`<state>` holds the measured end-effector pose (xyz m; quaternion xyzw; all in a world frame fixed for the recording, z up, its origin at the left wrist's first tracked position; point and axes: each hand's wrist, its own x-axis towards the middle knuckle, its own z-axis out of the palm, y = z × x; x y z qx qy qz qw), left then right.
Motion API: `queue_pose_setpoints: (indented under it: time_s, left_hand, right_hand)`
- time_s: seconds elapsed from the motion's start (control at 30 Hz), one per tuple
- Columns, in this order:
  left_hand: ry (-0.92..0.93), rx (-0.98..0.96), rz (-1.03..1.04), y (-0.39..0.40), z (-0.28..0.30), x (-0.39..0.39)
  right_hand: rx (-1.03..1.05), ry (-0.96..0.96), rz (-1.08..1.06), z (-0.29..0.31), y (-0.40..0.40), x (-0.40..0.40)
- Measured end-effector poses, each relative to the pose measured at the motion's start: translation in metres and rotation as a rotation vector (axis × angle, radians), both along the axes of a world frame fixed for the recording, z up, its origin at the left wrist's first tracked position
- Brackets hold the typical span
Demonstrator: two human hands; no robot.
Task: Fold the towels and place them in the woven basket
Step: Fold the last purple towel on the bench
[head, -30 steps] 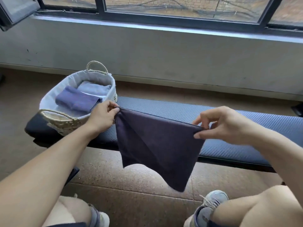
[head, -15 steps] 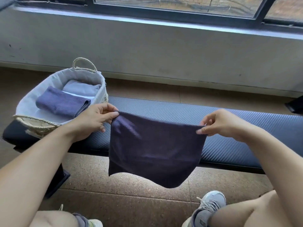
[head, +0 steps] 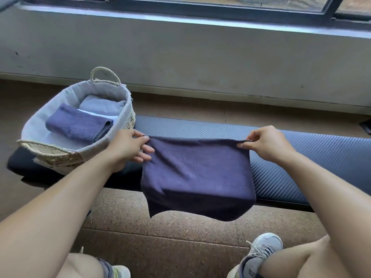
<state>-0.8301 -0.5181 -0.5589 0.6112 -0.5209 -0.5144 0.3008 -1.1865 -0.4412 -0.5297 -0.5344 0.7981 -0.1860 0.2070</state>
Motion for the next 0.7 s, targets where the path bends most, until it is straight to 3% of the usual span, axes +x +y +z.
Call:
queue_pose_setpoints:
  time_s: [0.1,0.27,0.33,0.4,0.53,0.7]
  left_hand:
    - [0.132,-0.014,0.067,-0.005,0.001,-0.005]
    - [0.208,-0.100,0.134,-0.019,-0.002,-0.018]
    - [0.207,-0.147,0.111,-0.024,-0.004,-0.023]
    - [0.171,-0.198,0.029,-0.026,-0.007,-0.027]
    - [-0.083,-0.294,-0.159,-0.025,-0.012,-0.036]
    - [-0.099,-0.264,-0.198,-0.032,-0.021,-0.041]
  right_hand:
    - [-0.065,-0.076,-0.102,0.003,-0.004,0.004]
    - [-0.172,-0.535,-0.254,-0.002,-0.018,0.015]
    - [-0.212,-0.629,-0.307,-0.003,-0.024,0.016]
    - [-0.237,-0.645,-0.333,-0.007,-0.031,0.014]
    - [-0.236,-0.567,-0.312,-0.017,-0.040,0.013]
    - [-0.197,-0.465,-0.238,-0.030,-0.046,0.010]
